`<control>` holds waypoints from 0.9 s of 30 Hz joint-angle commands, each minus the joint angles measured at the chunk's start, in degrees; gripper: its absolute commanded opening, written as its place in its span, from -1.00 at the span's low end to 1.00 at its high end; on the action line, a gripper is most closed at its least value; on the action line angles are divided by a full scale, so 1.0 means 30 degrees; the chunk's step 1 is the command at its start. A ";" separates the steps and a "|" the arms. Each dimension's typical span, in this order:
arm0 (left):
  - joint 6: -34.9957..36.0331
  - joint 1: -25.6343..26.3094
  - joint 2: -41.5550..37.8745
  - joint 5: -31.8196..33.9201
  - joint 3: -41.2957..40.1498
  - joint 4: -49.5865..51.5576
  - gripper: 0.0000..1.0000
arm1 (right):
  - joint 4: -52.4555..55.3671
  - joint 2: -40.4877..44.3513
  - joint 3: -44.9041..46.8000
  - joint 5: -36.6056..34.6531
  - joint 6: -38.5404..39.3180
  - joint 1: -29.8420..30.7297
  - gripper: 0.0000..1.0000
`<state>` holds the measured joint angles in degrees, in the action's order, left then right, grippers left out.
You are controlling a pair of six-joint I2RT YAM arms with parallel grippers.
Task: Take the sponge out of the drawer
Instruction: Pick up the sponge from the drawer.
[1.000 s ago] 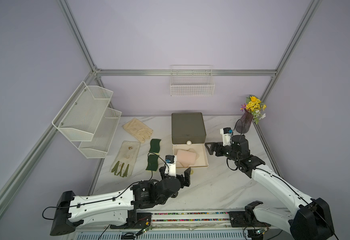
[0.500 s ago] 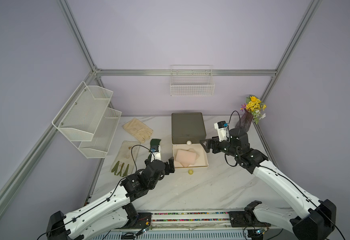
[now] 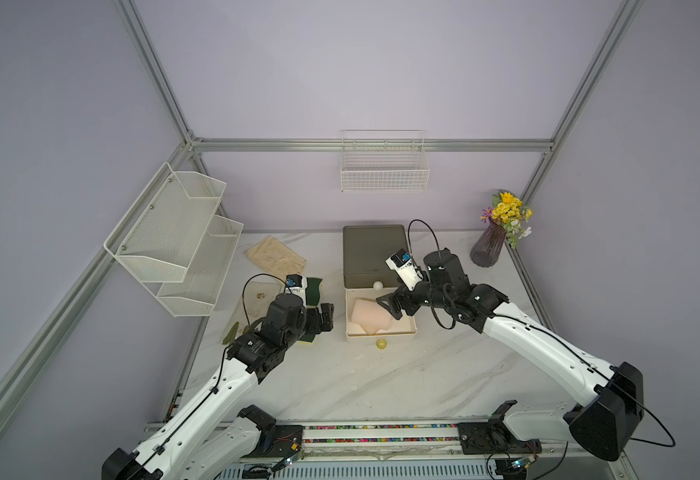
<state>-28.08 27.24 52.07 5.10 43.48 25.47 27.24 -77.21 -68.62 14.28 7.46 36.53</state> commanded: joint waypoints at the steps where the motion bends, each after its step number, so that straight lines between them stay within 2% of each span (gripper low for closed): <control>1: 0.1587 -0.0451 0.0065 -0.2307 0.0768 -0.0145 0.99 | 0.1978 -0.0476 -0.1016 -0.0199 0.3339 0.0297 0.95; 7: 0.2417 -0.0673 0.0456 -0.2999 0.1523 0.0572 1.00 | 0.3247 -0.1639 -0.1927 -0.0484 0.5722 0.0911 0.95; 11: 0.3015 -0.0673 0.0772 -0.3410 0.1951 0.0972 1.00 | 0.3360 -0.2352 -0.1911 -0.0993 0.6441 0.1495 0.95; 18: 0.4922 -0.0755 0.1739 -0.3851 0.3000 0.1655 0.99 | 0.2342 -0.3122 -0.1566 -0.2145 0.6198 0.1672 0.95; 23: 0.5168 -0.0769 0.1524 -0.3977 0.2393 0.0840 0.99 | 0.1982 -0.3551 -0.1554 -0.2731 0.5544 0.1665 0.93; 27: 0.5154 -0.0816 0.0372 -0.3987 0.1241 -0.0419 0.99 | 0.2127 -0.3938 -0.1684 -0.2738 0.5398 0.1679 0.93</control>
<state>-14.11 25.36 55.86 -5.85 48.29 27.83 34.33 -87.77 -73.28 6.92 24.56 41.36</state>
